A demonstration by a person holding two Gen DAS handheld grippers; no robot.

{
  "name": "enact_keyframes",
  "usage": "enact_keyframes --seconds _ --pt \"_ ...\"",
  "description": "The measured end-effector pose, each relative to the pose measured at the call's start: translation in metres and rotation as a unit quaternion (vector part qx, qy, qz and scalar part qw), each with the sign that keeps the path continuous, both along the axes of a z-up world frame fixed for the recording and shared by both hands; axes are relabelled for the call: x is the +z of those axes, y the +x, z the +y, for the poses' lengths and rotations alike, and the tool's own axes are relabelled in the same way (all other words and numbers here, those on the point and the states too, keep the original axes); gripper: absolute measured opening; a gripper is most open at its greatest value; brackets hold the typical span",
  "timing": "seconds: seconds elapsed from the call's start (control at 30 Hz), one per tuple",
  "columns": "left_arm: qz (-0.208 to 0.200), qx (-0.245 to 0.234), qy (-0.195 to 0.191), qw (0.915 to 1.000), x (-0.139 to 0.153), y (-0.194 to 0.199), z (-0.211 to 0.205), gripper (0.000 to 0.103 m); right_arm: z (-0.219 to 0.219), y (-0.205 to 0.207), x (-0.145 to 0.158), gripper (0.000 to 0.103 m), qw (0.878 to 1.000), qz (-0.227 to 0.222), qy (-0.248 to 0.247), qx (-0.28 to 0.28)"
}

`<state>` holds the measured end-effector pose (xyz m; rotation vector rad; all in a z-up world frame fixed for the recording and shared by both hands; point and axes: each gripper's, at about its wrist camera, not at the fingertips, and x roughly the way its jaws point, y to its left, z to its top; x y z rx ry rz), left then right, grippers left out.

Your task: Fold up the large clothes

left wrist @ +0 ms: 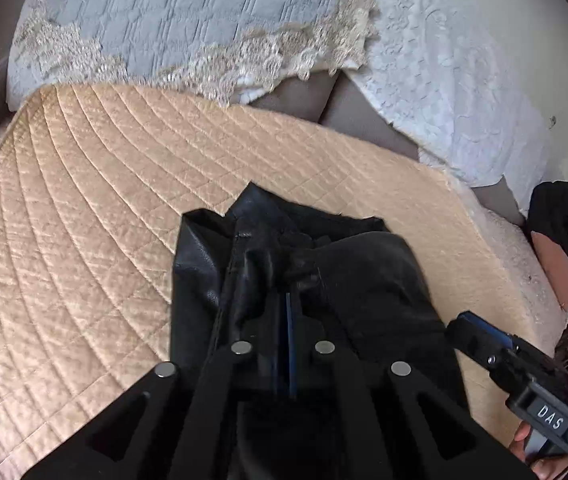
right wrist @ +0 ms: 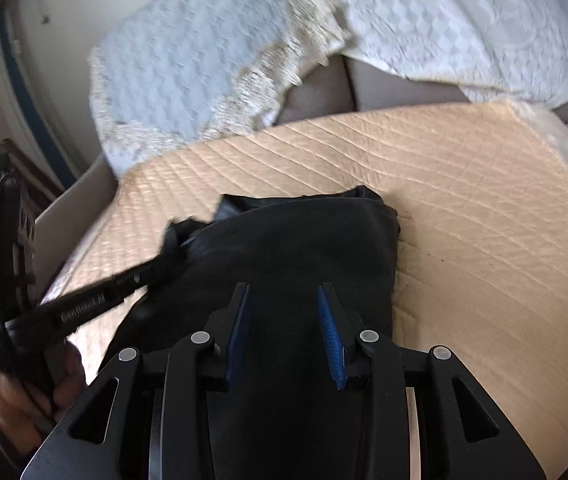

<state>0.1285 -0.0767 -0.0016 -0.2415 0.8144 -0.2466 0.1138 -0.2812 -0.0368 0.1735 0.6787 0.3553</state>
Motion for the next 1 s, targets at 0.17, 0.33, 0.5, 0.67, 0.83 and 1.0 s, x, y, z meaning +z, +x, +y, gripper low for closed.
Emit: enact_keyframes --seconds 0.17,0.33,0.5,0.67,0.83,1.0 --pt "-0.016 -0.028 0.005 0.9995 0.01 -0.057 0.006 0.005 0.009 -0.041 -0.003 0.035 1.0 -0.003 -0.009 0.029" --pt "0.01 -0.028 0.052 0.9982 -0.008 -0.092 0.005 0.006 0.017 -0.044 -0.033 0.035 0.998 0.03 -0.03 0.035" --pt "0.019 -0.023 0.062 0.9976 -0.016 -0.092 0.006 0.006 0.019 -0.041 -0.036 0.035 0.998 0.03 -0.035 0.031" --pt "0.015 -0.028 0.076 0.9966 -0.019 -0.091 0.003 0.006 0.02 -0.042 -0.035 0.036 0.998 0.033 -0.041 0.032" --pt "0.016 -0.028 0.073 0.9968 -0.018 -0.093 0.005 0.006 0.024 -0.042 -0.024 0.036 0.998 0.037 -0.045 0.037" --pt "0.016 -0.03 0.074 0.9967 -0.018 -0.094 0.005 0.006 0.035 -0.033 -0.003 0.036 0.997 0.009 -0.058 0.054"
